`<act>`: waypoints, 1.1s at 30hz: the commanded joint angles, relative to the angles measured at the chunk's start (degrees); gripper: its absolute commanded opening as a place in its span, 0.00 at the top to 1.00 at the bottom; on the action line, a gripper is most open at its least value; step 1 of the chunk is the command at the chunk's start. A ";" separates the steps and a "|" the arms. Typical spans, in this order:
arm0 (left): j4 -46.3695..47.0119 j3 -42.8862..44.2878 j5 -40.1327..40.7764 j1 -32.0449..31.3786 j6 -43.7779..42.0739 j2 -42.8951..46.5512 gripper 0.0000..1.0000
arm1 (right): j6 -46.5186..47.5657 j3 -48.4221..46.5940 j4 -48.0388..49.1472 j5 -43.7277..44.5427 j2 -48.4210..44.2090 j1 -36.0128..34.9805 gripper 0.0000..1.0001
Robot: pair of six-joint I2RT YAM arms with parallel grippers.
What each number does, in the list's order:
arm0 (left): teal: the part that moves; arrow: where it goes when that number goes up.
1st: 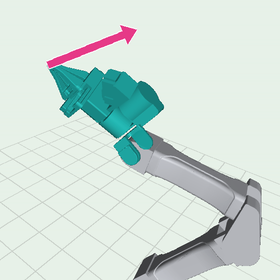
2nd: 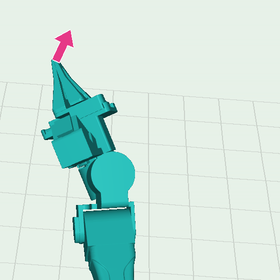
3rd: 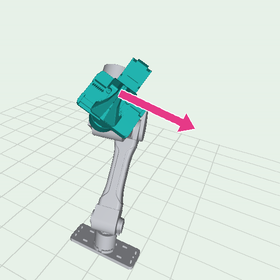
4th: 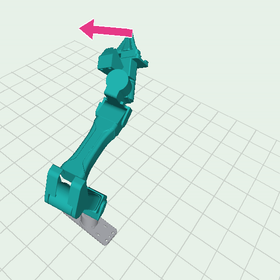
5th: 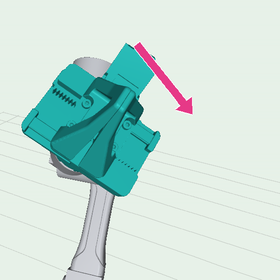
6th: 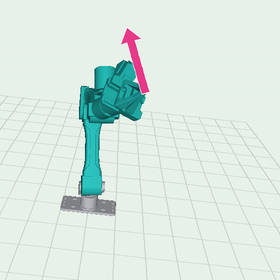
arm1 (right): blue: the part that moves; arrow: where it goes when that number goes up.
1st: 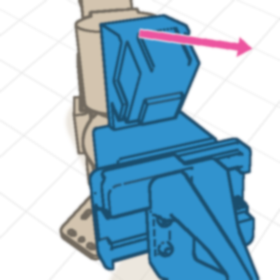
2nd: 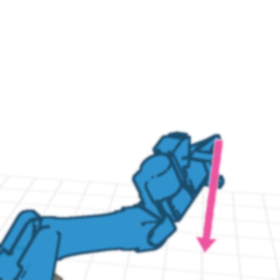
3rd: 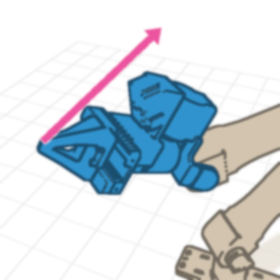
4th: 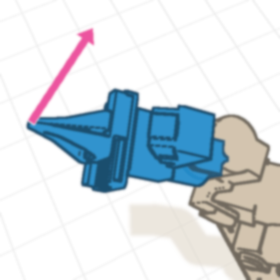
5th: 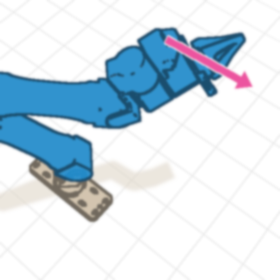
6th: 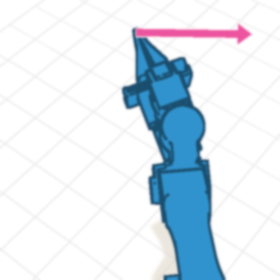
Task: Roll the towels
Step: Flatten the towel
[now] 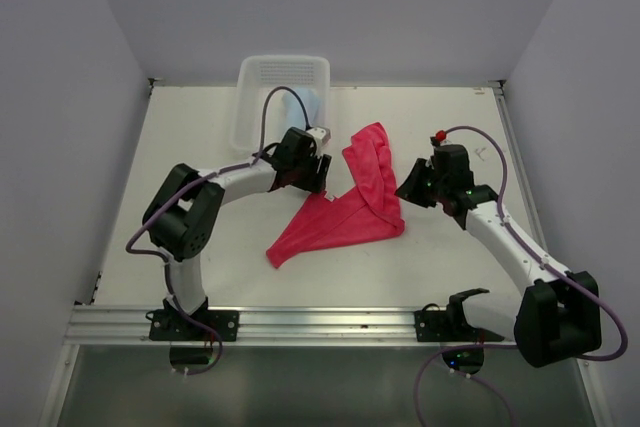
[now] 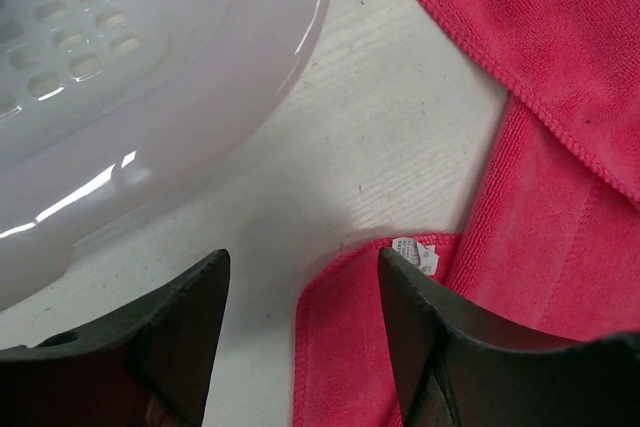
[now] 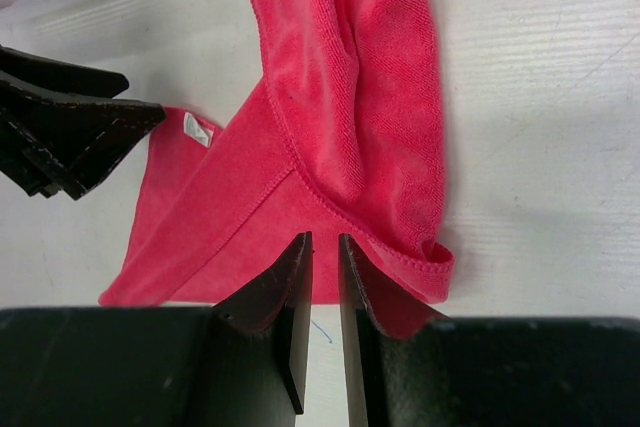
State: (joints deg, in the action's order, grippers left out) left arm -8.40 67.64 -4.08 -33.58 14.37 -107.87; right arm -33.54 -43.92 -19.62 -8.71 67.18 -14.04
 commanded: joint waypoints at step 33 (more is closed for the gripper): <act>0.93 0.04 5.48 -4.03 -4.70 -1.99 1.00 | 2.34 0.33 1.34 -1.58 -0.03 2.09 0.80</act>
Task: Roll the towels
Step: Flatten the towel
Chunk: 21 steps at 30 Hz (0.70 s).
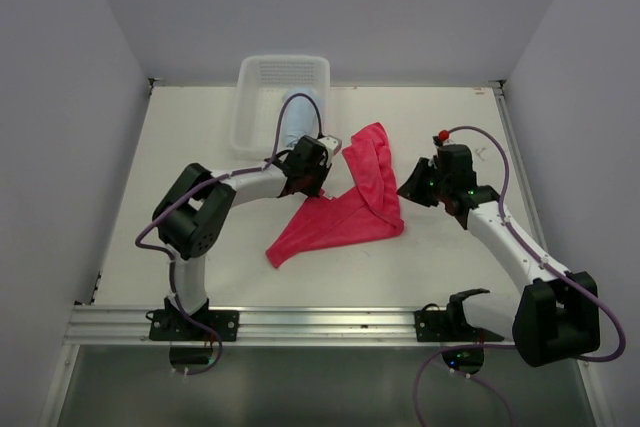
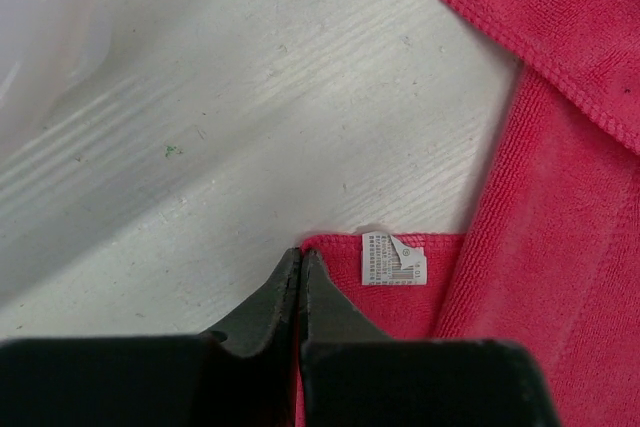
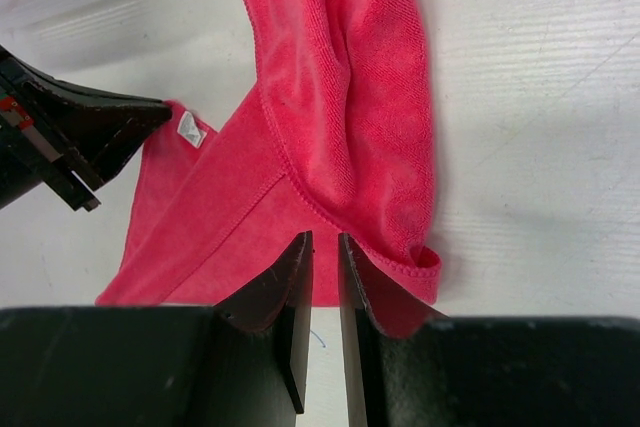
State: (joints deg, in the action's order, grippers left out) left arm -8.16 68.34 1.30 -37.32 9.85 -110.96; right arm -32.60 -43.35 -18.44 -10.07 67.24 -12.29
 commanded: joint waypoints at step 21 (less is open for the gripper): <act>-15.04 -8.48 5.64 -0.38 8.17 28.77 1.00 | 8.60 -17.80 4.81 17.00 19.49 -17.21 0.65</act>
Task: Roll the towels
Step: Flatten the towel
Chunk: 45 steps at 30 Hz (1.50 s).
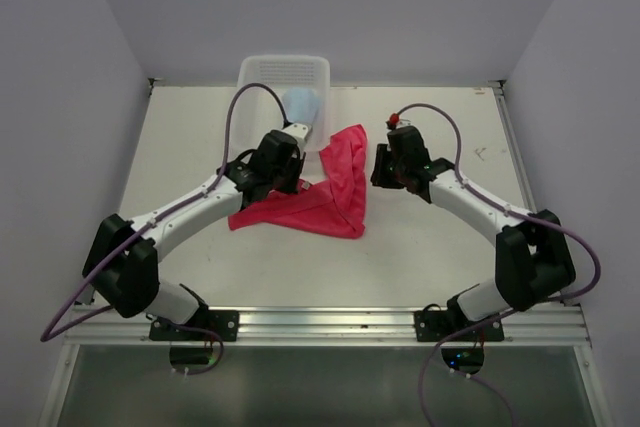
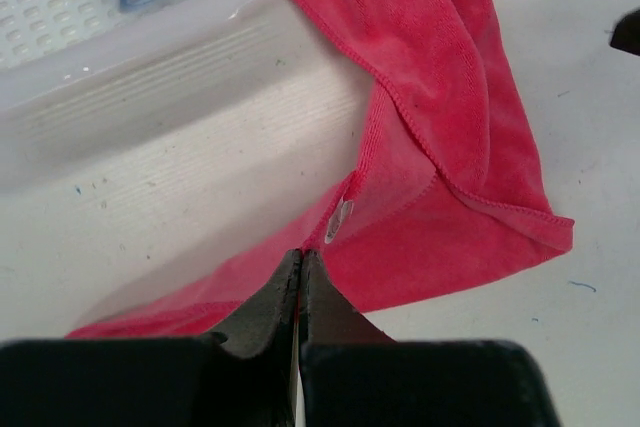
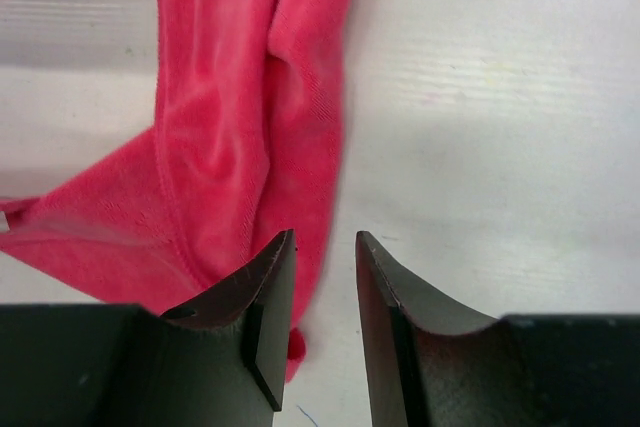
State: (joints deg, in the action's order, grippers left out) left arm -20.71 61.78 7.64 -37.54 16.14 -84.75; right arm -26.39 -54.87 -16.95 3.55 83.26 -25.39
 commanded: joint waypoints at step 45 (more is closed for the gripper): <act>-9.78 -0.96 2.82 -0.08 2.49 22.96 1.00 | -8.06 8.11 6.67 5.06 5.34 -17.15 1.00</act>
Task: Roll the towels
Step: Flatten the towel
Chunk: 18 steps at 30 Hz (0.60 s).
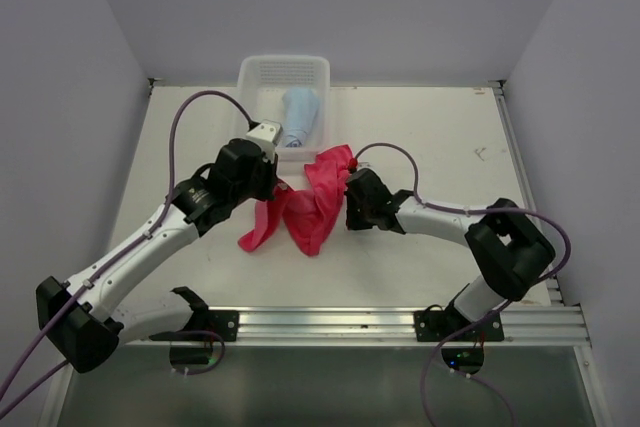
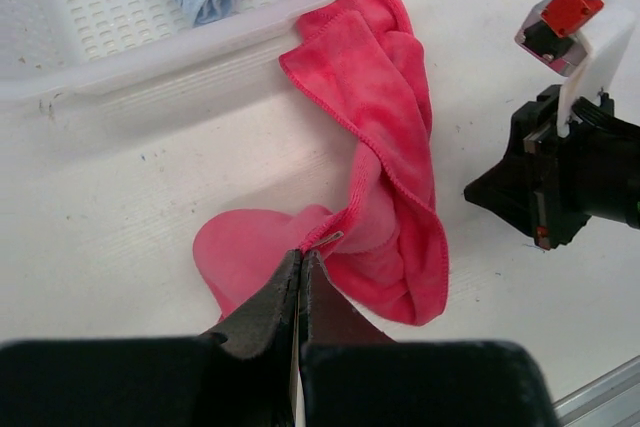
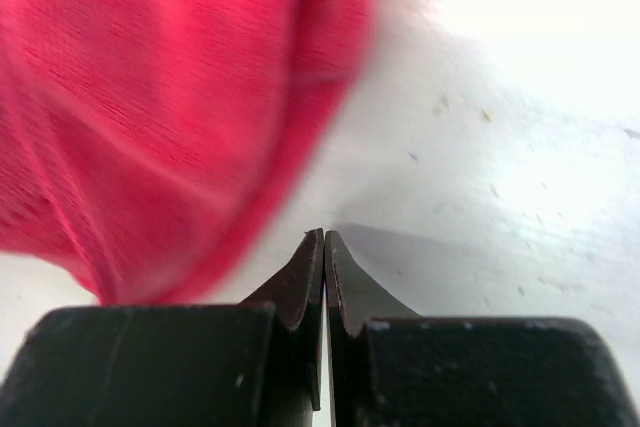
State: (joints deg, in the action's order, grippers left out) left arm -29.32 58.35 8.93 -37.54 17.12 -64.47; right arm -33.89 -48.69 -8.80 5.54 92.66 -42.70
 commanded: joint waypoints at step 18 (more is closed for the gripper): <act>-0.56 -0.25 -7.34 -0.17 5.64 3.38 1.00 | -3.20 -5.96 1.42 -5.28 -9.54 -0.37 0.57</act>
State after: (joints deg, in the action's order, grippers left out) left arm -32.95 58.52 5.21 -37.54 21.58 -62.13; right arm -35.46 -49.36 -11.31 3.44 79.53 -42.70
